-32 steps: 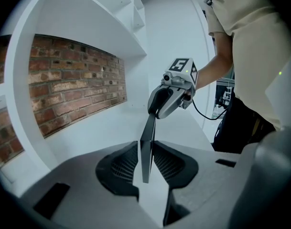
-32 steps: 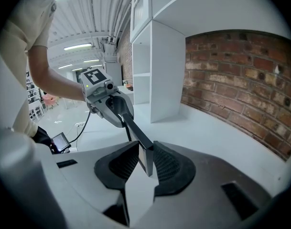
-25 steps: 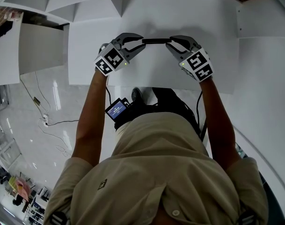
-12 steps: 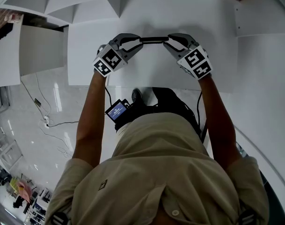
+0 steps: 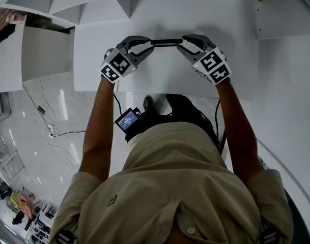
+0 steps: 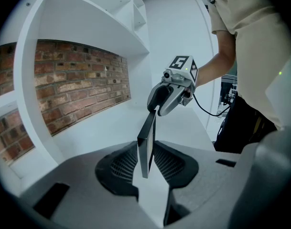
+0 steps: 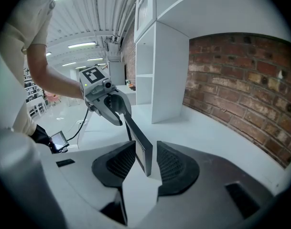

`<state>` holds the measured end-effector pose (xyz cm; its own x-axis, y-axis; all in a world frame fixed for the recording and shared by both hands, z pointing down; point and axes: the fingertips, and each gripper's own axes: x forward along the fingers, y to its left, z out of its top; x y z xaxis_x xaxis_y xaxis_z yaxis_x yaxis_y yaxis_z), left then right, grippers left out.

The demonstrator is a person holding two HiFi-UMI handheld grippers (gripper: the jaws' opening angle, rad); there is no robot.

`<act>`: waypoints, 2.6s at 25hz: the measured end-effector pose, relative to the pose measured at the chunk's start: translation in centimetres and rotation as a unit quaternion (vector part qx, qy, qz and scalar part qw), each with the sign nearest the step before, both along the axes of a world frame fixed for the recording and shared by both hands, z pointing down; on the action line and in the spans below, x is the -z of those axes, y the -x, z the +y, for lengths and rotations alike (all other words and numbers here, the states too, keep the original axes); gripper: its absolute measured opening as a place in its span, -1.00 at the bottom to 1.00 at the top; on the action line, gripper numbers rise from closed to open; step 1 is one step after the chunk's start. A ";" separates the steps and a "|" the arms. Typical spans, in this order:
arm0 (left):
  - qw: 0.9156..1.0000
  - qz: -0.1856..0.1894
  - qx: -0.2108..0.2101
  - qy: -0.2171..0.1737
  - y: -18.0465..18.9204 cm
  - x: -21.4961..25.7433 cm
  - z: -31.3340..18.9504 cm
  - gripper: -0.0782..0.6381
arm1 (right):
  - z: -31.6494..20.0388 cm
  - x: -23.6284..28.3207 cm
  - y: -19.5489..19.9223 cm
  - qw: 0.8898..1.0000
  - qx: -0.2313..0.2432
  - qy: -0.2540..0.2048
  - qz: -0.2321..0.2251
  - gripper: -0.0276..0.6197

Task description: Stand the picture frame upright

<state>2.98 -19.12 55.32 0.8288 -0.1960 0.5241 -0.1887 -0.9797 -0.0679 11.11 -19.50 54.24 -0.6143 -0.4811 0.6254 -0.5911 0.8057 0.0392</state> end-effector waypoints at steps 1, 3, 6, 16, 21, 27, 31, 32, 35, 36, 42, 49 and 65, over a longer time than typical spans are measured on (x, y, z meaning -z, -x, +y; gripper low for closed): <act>1.000 -0.001 0.001 -0.001 0.1 0.0 0.0 -0.54 | 0.0 0.0 0.0 1.000 0.001 -0.001 0.000 -0.50; 1.000 -0.001 0.004 -0.004 0.2 0.2 0.1 -0.54 | 0.1 0.0 -0.2 1.000 0.002 -0.003 0.000 -0.49; 1.000 0.001 0.009 -0.008 0.7 0.9 0.2 -0.54 | 0.3 0.4 -0.1 1.000 0.001 -0.005 0.002 -0.48; 0.999 0.024 0.033 -0.030 3.6 5.6 1.7 -0.54 | 1.2 3.6 0.5 0.999 -0.021 -0.033 0.001 -0.47; 0.998 0.024 0.034 -0.036 4.6 6.5 2.6 -0.54 | 2.3 4.1 0.7 0.999 -0.026 -0.035 0.012 -0.47; 0.997 0.029 0.056 -0.035 5.7 6.6 3.1 -0.54 | -1.4 3.3 -0.7 0.994 -0.109 0.007 -0.019 -0.48; 0.995 0.031 0.091 -0.008 6.5 4.9 2.7 -0.54 | -8.3 -2.9 -2.6 0.967 -0.217 0.122 -0.055 -0.47; 0.995 0.029 0.099 0.000 6.5 4.2 2.5 -0.54 | -9.8 -5.0 -2.8 0.962 -0.228 0.146 -0.047 -0.47; 0.992 0.027 0.123 0.020 6.7 2.4 1.5 -0.54 | -13.5 -10.4 -3.1 0.947 -0.252 0.198 -0.022 -0.47; 0.990 0.030 0.132 0.026 6.8 2.0 1.1 -0.54 | -14.4 -11.6 -3.1 0.943 -0.257 0.211 -0.014 -0.47; 0.985 0.050 0.161 0.043 6.4 1.1 -1.8 -0.54 | -15.6 -14.7 -2.9 0.931 -0.254 0.262 0.004 -0.52; 0.984 0.056 0.156 0.059 4.7 -0.2 -4.2 -0.54 | -15.5 -14.3 -3.0 0.930 -0.264 0.254 -0.038 -0.78; 0.941 0.167 0.194 0.222 -0.1 -2.1 -7.2 -0.50 | -9.7 -5.0 -3.4 0.951 -0.251 0.083 -0.162 -0.79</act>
<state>3.03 -26.31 57.46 0.8734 -0.3405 0.3481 -0.4754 -0.7510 0.4582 14.53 -29.17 59.25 -0.5064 -0.6753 0.5363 -0.8623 0.3976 -0.3136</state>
